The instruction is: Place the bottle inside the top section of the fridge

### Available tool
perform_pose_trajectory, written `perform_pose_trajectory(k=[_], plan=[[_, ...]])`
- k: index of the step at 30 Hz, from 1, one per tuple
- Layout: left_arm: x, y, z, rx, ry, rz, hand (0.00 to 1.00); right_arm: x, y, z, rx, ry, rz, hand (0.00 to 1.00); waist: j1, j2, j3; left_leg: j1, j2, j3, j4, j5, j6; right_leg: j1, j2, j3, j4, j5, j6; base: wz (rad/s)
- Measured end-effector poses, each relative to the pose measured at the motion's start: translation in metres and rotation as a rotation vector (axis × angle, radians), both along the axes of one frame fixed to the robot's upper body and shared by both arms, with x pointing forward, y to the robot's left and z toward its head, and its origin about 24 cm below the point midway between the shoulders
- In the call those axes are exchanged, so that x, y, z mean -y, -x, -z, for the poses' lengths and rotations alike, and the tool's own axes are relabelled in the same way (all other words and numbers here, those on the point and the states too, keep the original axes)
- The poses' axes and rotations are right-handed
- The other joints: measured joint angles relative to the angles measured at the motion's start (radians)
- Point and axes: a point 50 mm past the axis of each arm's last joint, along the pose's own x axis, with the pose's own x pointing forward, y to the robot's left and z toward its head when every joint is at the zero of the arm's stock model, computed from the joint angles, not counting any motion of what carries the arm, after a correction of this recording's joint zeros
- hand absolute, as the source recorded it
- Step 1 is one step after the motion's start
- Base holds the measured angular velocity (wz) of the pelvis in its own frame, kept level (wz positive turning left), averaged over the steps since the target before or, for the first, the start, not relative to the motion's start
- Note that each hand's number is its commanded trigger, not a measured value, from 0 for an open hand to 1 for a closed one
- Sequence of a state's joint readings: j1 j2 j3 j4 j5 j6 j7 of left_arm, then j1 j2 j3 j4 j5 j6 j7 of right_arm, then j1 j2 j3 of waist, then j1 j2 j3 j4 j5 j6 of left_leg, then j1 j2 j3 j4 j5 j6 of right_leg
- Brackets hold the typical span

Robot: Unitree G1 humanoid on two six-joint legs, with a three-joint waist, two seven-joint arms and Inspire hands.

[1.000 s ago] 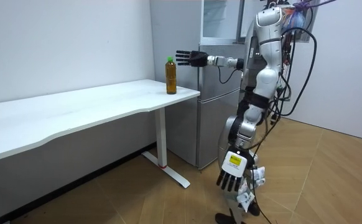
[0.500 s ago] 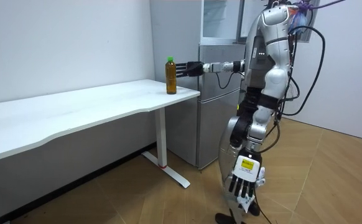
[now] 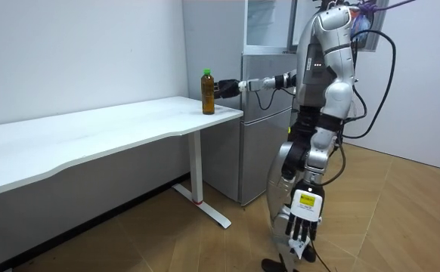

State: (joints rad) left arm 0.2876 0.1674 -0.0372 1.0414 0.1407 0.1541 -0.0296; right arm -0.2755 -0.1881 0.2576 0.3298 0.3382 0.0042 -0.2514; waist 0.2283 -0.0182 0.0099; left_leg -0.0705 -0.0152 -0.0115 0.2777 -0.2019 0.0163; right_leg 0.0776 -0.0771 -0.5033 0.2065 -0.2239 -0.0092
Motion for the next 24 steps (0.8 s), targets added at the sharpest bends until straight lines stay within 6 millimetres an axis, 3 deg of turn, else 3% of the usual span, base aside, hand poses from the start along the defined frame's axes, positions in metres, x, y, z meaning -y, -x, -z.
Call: perform_pose_trajectory(k=[7,14,24], plan=[[0.004,0.0,0.001,-0.004,0.008,0.031,0.0,0.003,-0.001,0.016,-0.068,0.071,0.039,0.0,0.03,0.003,0.0034,-0.026,-0.009,-0.009,0.009,0.002,0.005,-0.019,-0.012,-0.011,0.019,-0.004,0.006,0.05],[0.004,0.0,0.001,-0.002,0.018,0.021,0.0,0.005,-0.013,0.015,-0.088,0.06,0.082,0.0,0.03,0.007,0.0052,-0.032,-0.015,-0.017,0.009,0.009,0.012,-0.028,-0.02,-0.017,0.03,-0.006,0.009,0.04],[0.001,-0.004,0.0,0.023,0.014,0.015,0.0,0.015,-0.015,0.017,-0.085,0.044,0.174,0.0,0.038,0.007,0.0047,-0.044,-0.021,-0.032,0.024,0.01,0.014,-0.028,-0.022,-0.022,0.032,-0.009,0.013,0.04]])
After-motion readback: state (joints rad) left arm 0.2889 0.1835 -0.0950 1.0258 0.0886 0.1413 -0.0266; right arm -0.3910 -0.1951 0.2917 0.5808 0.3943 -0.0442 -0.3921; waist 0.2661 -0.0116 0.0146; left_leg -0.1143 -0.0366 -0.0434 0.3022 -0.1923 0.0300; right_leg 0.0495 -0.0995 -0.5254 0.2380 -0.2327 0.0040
